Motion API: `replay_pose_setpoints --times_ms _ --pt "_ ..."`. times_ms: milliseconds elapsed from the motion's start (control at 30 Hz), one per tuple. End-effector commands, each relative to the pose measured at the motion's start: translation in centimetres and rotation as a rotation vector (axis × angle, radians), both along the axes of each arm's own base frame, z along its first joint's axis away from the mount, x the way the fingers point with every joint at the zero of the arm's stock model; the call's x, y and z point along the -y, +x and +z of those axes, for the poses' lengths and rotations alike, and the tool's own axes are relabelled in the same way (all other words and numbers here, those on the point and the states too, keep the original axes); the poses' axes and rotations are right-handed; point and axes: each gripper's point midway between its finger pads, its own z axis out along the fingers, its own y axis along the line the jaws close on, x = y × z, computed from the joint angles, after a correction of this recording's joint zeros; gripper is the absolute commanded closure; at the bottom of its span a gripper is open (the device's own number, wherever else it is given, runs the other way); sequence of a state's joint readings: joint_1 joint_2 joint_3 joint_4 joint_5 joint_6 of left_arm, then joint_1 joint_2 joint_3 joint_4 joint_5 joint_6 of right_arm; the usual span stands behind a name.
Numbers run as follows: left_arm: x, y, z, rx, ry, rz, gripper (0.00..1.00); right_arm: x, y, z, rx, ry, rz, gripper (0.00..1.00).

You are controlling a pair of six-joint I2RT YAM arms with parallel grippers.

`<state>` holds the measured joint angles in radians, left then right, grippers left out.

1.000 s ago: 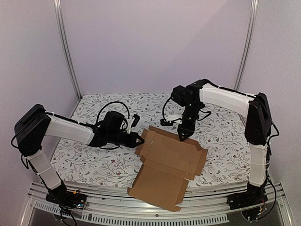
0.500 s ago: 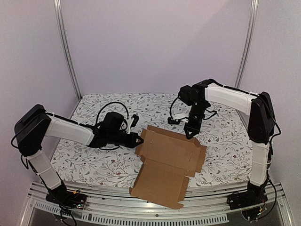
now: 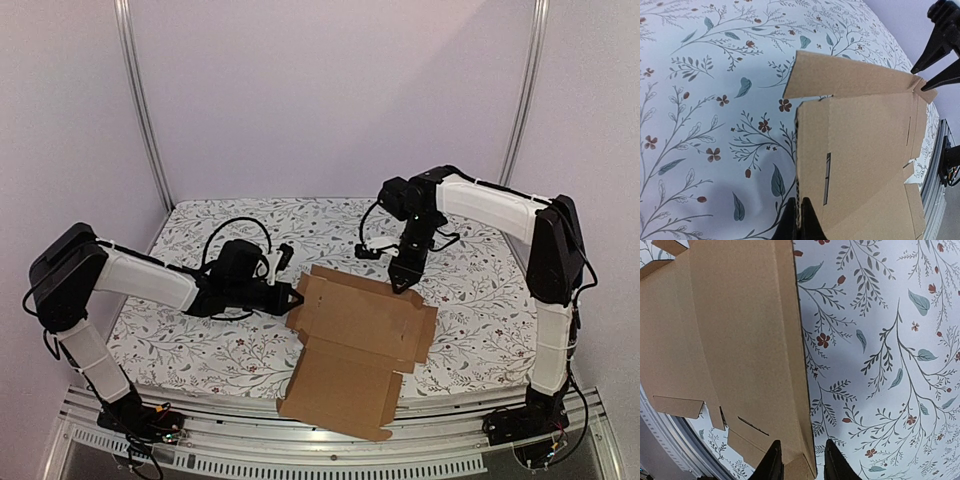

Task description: Fold the paper box

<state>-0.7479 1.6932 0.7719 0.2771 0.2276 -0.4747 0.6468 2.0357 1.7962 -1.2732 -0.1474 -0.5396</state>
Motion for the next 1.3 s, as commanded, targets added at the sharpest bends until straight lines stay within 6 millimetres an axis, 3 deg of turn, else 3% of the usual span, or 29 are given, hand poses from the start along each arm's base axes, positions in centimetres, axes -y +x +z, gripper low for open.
replay_pose_setpoints --times_ms 0,167,333,700,1033,1267 --pt "0.3 -0.2 1.2 0.048 -0.019 -0.014 1.00 -0.1 1.1 -0.1 0.013 0.006 -0.015 0.70" --pt "0.3 -0.1 1.3 0.056 -0.025 -0.010 1.00 0.0 1.4 0.1 0.001 0.027 -0.023 0.67" --pt "0.3 0.0 1.5 0.065 -0.032 -0.012 1.00 -0.1 0.8 -1.2 -0.054 0.019 -0.015 0.65" --pt "0.2 -0.1 1.5 0.070 -0.035 -0.011 1.00 -0.2 0.6 -1.7 -0.084 0.018 -0.017 0.85" --pt "0.3 -0.2 1.1 0.060 -0.032 -0.016 1.00 -0.1 1.3 -1.0 -0.035 0.018 -0.031 0.87" --pt "0.2 -0.2 1.2 0.061 -0.034 -0.012 1.00 0.0 1.7 -0.5 -0.006 0.019 -0.034 0.99"
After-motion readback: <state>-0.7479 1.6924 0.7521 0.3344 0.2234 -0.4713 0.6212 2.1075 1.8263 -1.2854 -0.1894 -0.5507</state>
